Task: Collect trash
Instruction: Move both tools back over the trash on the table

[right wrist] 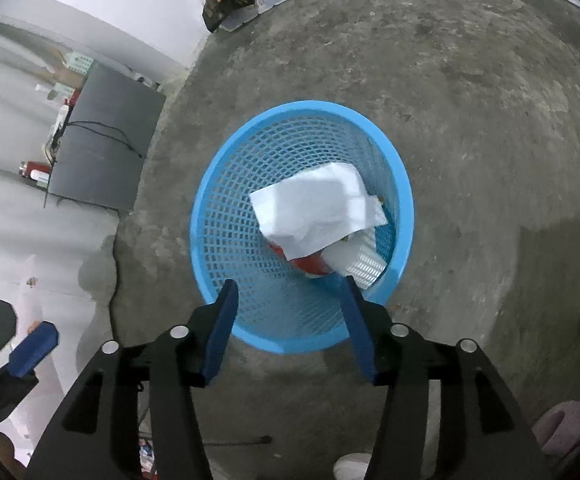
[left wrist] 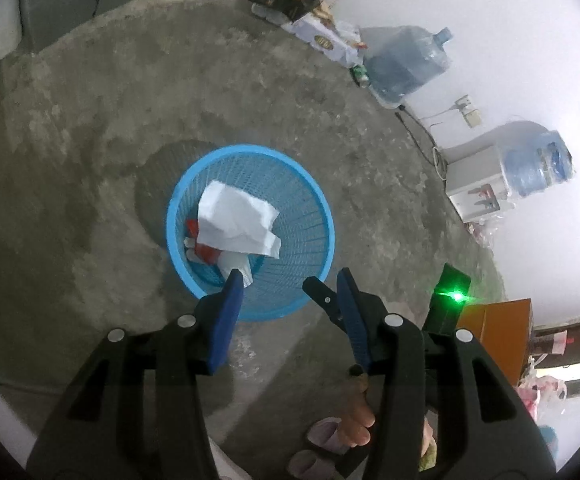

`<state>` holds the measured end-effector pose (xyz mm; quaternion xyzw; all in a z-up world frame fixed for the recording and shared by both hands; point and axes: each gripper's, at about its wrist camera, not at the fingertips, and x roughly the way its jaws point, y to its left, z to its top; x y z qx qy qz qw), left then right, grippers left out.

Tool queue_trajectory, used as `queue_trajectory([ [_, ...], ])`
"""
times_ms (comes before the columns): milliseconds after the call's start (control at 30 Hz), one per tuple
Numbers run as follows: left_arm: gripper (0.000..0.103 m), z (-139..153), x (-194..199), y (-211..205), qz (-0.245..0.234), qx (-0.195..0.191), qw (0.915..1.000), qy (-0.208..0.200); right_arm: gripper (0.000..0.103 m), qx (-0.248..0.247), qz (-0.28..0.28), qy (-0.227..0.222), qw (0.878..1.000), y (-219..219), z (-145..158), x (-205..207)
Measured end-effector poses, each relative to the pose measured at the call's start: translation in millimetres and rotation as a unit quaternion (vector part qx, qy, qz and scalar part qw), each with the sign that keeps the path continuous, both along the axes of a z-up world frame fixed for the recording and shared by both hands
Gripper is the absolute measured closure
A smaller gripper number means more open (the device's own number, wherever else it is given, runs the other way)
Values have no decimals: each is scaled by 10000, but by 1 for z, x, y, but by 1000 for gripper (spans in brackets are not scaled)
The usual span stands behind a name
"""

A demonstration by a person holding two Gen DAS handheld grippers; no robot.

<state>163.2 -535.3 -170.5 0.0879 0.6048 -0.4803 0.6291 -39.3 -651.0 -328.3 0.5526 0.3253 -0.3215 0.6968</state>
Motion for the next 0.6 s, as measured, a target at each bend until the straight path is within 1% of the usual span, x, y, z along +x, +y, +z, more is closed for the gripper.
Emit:
queue_trajectory([
  [133,53,39,3,30,0,-136,9994,-319,46,-139,10,-113,9998,18,21,-5],
  [233,52,68,10,59,69,-228,9980,-582,46,-250,120,-229,9994,35,41,-4],
  [267,52,83,13,75,138,-282,9971,-696,45,-268,179,-257,9991,40,46,-4],
  [333,50,100,18,95,206,-356,9960,-800,45,-326,349,-344,9983,51,61,0],
  [400,48,122,22,124,285,-468,9938,-969,44,-414,508,-408,9970,63,77,5],
  [467,46,143,25,156,358,-548,9909,-1180,39,-538,700,-434,9952,76,96,11],
  [533,45,163,28,190,423,-629,9879,-1353,38,-679,931,-488,9921,91,116,18],
  [567,44,170,29,205,465,-668,9863,-1432,35,-767,1106,-524,9895,100,128,24],
  [600,42,179,30,222,524,-719,9842,-1531,34,-856,1286,-552,9865,110,139,29],
])
